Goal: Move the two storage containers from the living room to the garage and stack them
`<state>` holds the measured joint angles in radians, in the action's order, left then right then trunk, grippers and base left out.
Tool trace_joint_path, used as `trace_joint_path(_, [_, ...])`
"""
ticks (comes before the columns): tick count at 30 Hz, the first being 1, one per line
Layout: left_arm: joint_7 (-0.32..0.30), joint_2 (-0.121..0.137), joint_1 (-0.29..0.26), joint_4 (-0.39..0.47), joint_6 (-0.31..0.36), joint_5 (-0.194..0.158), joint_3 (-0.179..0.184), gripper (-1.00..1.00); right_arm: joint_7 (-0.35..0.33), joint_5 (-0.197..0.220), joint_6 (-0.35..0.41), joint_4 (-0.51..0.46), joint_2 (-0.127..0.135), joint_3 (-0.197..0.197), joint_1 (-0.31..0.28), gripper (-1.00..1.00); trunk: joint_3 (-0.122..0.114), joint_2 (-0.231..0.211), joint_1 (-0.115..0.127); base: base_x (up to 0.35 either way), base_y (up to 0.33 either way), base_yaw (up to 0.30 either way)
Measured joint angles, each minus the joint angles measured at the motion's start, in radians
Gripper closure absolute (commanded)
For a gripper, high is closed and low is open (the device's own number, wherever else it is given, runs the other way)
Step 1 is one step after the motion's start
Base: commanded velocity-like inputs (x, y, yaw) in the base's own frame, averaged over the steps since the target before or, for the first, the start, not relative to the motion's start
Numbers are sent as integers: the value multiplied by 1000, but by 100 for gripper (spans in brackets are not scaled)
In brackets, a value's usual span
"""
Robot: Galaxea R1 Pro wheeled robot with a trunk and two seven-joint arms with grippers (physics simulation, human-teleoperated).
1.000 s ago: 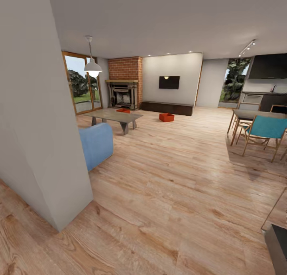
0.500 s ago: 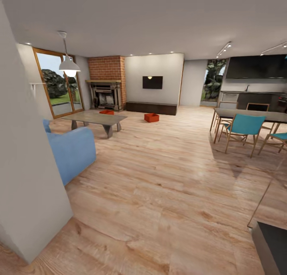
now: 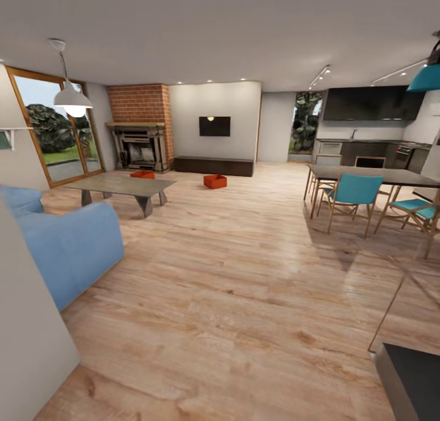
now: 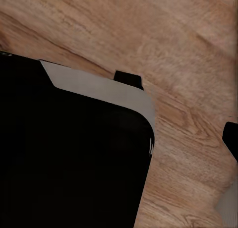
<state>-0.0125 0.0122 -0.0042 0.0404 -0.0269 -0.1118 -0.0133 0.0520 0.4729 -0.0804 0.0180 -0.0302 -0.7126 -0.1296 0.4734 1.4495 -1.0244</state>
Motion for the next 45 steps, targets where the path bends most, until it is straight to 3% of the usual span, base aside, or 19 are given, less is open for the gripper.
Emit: trace_joint_path(45, [0,-1,0,0,0,0,0,-100,0,-2,0,0,-1,0,0,-100,0,0,0,322,0,-6])
